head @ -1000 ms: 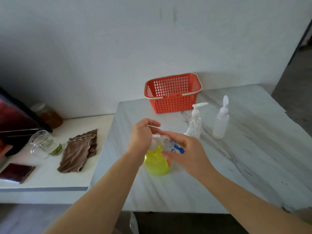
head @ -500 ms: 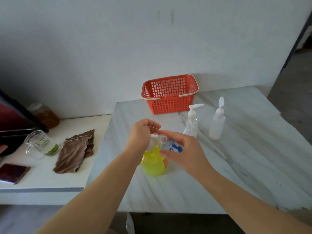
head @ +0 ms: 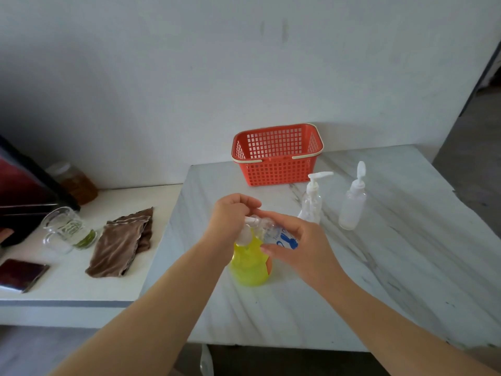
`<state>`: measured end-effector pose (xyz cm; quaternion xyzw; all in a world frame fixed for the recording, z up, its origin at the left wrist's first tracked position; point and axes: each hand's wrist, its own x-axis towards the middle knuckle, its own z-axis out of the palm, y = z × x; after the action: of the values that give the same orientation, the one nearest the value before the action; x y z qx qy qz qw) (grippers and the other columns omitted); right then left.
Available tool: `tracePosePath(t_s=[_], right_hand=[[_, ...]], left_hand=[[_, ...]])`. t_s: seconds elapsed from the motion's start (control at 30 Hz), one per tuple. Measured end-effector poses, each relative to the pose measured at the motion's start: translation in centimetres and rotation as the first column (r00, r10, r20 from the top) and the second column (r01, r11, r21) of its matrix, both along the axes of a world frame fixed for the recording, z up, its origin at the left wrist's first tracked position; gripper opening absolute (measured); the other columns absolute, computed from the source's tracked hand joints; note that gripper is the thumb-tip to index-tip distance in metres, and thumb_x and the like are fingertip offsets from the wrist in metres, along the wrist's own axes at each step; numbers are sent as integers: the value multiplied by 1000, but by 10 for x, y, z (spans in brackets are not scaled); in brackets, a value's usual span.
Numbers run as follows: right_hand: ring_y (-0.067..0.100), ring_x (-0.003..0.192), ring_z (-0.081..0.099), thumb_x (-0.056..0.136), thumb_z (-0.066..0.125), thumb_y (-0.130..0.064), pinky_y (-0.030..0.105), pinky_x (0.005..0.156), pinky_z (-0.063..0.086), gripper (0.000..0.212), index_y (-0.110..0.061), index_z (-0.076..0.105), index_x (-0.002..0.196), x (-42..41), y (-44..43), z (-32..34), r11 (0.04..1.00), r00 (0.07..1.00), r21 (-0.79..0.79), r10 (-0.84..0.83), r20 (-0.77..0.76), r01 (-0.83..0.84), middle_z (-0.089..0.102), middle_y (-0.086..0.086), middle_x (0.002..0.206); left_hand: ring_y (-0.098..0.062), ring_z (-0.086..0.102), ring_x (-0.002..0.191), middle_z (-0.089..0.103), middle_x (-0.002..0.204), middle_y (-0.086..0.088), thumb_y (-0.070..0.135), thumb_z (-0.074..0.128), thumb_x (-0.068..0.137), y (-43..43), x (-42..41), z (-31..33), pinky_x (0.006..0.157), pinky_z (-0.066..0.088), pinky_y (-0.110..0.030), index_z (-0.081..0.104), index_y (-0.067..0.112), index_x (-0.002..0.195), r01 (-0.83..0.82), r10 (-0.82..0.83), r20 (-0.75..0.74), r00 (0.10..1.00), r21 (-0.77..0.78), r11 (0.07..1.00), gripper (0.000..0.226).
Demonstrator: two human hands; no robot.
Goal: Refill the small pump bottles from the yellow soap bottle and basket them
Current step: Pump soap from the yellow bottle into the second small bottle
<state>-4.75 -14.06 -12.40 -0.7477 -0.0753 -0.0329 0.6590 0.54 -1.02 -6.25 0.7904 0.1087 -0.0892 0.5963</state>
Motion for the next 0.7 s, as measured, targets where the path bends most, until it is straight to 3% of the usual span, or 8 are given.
tracePosePath(t_s=[0.13, 0.33, 0.53, 0.7], right_hand=[[8, 98, 67, 73, 78, -8, 25, 87, 54, 54, -27, 65, 121, 1, 2, 0, 1000, 1000, 12, -5, -12, 5, 72, -5, 107], [8, 97, 67, 71, 80, -10, 21, 85, 53, 54, -30, 66, 119, -1, 2, -4, 999, 999, -22, -36, -18, 36, 72, -6, 105], [5, 94, 67, 72, 80, -10, 17, 81, 52, 52, -31, 66, 118, -5, 3, -1, 999, 999, -35, -39, -27, 38, 72, -7, 102], [8, 97, 67, 72, 79, -12, 22, 85, 54, 52, -28, 66, 119, -4, 3, 4, 1000, 1000, -14, -13, -11, 13, 72, -6, 105]], left_hand=[[-18, 56, 67, 62, 75, -5, -8, 33, 83, 1, 3, -1, 61, 47, -25, 64, 12, 74, -10, 10, -3, 1000, 49, 999, 39], [-19, 56, 68, 62, 72, -5, -8, 30, 79, -1, 2, -9, 64, 47, -27, 64, 13, 70, -6, 0, 51, 999, 118, 993, 41], [-19, 56, 70, 62, 75, -4, -6, 30, 82, 3, 0, -6, 61, 45, -25, 65, 12, 75, 35, -36, -1, 999, 147, 988, 39], [-16, 55, 64, 62, 75, -7, -9, 33, 83, 2, 3, 1, 56, 44, -22, 63, 12, 72, 38, -40, 13, 999, 132, 991, 38]])
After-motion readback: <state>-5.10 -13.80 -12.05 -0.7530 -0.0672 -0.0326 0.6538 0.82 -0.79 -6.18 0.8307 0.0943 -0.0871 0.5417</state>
